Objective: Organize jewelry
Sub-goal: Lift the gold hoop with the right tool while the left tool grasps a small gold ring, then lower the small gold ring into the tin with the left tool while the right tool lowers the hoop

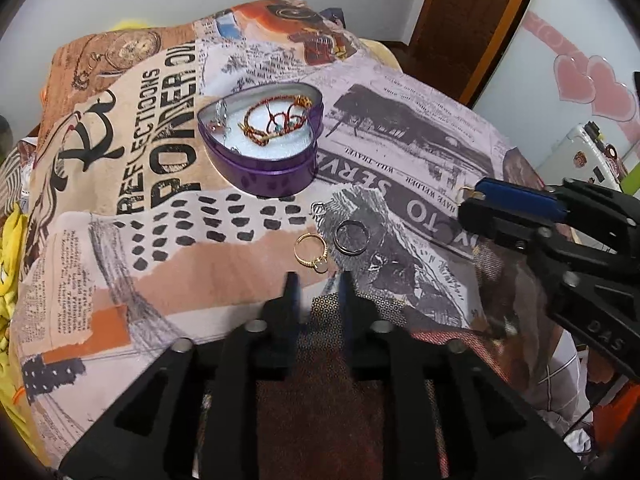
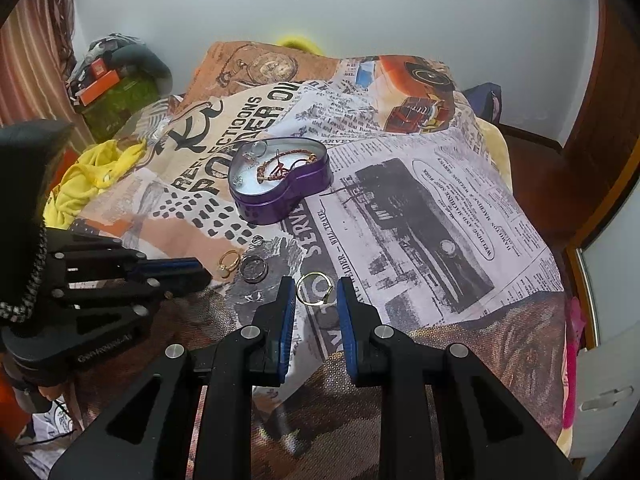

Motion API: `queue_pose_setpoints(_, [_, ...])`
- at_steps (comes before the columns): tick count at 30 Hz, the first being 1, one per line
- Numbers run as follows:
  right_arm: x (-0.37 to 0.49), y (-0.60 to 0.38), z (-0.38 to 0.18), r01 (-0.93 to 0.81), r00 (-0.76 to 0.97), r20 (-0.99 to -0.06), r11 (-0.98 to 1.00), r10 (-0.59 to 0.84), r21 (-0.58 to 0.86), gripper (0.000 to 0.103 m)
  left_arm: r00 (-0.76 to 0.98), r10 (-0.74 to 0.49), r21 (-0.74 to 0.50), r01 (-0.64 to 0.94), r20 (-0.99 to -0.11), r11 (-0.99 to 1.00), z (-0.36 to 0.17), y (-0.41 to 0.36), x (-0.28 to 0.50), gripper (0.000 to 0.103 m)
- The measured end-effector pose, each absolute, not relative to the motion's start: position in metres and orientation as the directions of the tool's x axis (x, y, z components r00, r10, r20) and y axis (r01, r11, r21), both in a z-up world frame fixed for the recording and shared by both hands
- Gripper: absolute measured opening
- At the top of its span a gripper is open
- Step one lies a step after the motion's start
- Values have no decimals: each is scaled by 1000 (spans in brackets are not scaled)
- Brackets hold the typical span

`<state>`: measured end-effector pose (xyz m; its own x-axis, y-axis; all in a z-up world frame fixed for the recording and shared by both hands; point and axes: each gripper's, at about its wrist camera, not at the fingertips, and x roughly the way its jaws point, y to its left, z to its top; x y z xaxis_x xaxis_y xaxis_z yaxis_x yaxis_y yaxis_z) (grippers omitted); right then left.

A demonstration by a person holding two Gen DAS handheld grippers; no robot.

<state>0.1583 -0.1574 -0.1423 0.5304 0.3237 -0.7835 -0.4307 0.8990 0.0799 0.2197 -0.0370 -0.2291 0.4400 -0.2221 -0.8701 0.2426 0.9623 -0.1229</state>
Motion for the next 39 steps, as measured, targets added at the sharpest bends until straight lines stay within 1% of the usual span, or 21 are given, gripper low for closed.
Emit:
queue_pose_setpoints(8, [160,-160,-145,-425,528,-787,902,318,79,19,445,-235,-146,226,-864,963,-236,-38,230,23])
queue_pose_setpoints(9, [161,-161,-145,-423,527,-788,903,318,81,19,449,-232,-143,223,-863,964,-236,-38,231,20])
queue_pose_setpoints(10, [161,-161,-146,-422,526,-789,903,318,83,19,452,-225,-136,222,-863,966,-237,-38,231,13])
queue_pose_setpoints(12, [162,-162,-148,-420,523,-791,904,317,85,19,457,-223,-134,219,-861,967,-237,-38,232,7])
queue_pose_setpoints(18, [163,-162,-149,-420,518,-794,903,318,88,19,490,-193,-106,199,-850,974,-234,-33,225,7])
queue_pose_setpoints(24, [165,-160,-146,-422,524,-788,902,323,89,19,519,-185,-104,181,-834,978,-222,-22,221,7])
queue_pose_setpoints(39, [177,-141,-120,-454,570,-739,887,360,82,19,639,-173,-91,159,-750,983,-167,-2,223,7])
